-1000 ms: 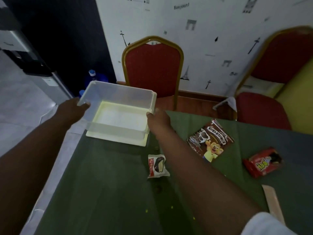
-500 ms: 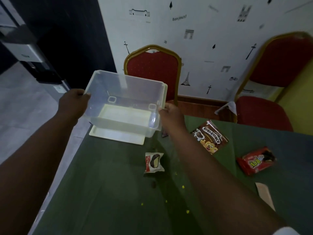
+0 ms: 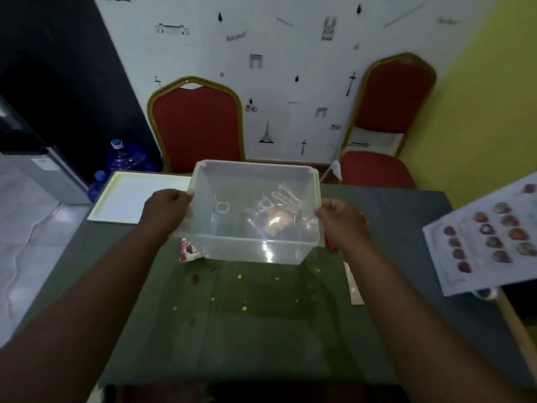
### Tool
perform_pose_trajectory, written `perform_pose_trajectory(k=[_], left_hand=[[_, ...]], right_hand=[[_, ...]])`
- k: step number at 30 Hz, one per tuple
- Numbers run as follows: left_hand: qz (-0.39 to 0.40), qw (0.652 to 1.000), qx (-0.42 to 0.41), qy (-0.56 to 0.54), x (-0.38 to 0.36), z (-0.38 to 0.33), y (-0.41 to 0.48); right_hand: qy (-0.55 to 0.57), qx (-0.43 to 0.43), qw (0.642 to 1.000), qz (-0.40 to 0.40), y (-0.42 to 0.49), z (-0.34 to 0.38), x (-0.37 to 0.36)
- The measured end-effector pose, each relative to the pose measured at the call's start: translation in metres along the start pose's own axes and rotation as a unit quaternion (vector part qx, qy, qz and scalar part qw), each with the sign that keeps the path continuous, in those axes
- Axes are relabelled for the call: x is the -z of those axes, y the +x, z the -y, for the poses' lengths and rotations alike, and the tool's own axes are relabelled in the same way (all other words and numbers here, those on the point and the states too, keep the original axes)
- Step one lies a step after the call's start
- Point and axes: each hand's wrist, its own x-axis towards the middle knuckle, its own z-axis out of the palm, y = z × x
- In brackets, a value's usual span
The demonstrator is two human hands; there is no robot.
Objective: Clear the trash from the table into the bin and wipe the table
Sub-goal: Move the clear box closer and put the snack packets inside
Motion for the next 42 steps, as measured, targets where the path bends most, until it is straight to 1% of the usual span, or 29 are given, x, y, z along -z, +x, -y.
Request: perform_pose_trajectory(k=[2,5,8,13,21,27,36,39,42], left_hand=[[0.026,0.999,-0.012,0.014,-0.022,0.001,-0.022],[0.052,0.998,-0.015,0.008,-0.046,0.005,-0.049],[0.076,0.997,0.010,0.008,-0.059,0.014,-0.070],[0.088,0.995,0.038,-0.001,-0.072,0.035,-0.093],[0.095,0.993,0.063,-0.025,-0.081,0.057,-0.107],[0.097,0.993,0.057,-0.025,-0.087,0.059,-0.107],[0.103,0.990,0.092,-0.035,-0.087,0.059,-0.108],[0.096,0.991,0.089,-0.023,-0.084,0.056,-0.109],[0.065,0.995,0.073,-0.026,-0.078,0.049,-0.110]], right_hand=[[0.011,-0.018,1.000,-0.009,-0.012,-0.022,0.024],[0.017,-0.056,0.998,0.008,-0.029,-0.053,0.047],[0.037,-0.091,0.995,0.012,-0.047,-0.077,0.055],[0.036,-0.125,0.991,0.024,-0.069,-0.105,0.059],[0.044,-0.138,0.989,0.015,-0.077,-0.132,0.059],[0.041,-0.138,0.989,0.019,-0.076,-0.132,0.060],[0.028,-0.123,0.991,0.035,-0.077,-0.135,0.064],[0.009,-0.120,0.992,0.033,-0.075,-0.133,0.068],[-0.011,-0.099,0.995,0.001,-0.066,-0.122,0.076]])
